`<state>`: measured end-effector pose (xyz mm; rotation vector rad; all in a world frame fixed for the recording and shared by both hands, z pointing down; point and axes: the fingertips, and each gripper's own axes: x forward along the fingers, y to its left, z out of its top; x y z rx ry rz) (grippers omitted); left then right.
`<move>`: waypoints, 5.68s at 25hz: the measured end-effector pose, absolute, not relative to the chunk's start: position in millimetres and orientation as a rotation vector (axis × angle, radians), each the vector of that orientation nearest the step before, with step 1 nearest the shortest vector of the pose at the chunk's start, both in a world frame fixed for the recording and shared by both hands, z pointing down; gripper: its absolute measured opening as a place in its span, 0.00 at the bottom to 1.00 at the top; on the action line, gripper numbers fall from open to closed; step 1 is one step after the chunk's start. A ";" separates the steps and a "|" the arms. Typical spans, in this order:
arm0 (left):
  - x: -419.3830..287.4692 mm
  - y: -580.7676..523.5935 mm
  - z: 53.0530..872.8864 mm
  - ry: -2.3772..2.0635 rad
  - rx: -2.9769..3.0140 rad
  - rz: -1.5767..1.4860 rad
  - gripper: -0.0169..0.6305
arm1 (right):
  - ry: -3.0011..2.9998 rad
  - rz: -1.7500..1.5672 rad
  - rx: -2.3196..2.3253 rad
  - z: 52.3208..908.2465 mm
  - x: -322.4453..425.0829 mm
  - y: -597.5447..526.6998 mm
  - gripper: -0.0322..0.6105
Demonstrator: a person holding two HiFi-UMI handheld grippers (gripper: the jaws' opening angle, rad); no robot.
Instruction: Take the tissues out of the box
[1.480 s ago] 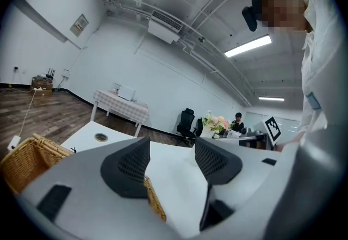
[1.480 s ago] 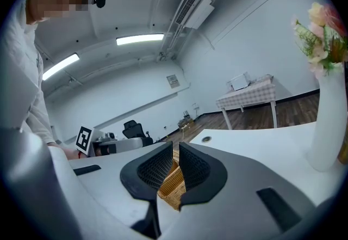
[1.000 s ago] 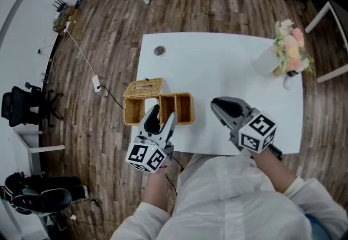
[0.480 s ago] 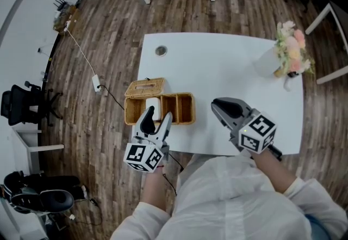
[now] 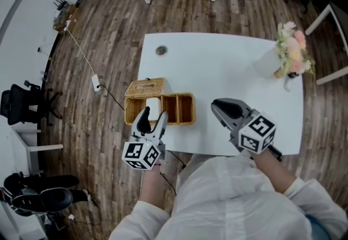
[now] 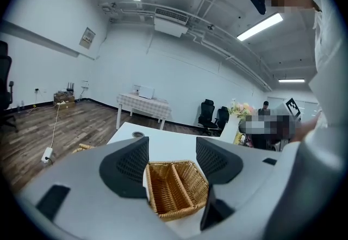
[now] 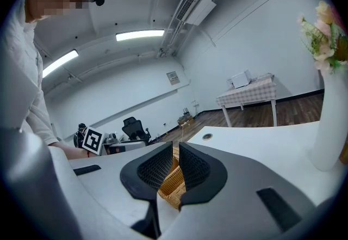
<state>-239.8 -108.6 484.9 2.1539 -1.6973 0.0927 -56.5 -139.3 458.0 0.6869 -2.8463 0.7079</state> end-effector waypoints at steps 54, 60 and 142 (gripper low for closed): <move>-287.0 -119.2 567.6 -1.699 1.870 0.550 0.50 | -2.827 0.725 0.721 456.8 -53.3 -142.1 0.11; -289.5 -118.3 576.3 -1.691 1.828 0.596 0.50 | -2.822 0.729 0.723 457.1 -52.6 -142.8 0.11; -299.0 -115.3 600.8 -1.658 1.643 0.663 0.37 | -2.769 0.767 0.778 474.0 -31.3 -141.6 0.11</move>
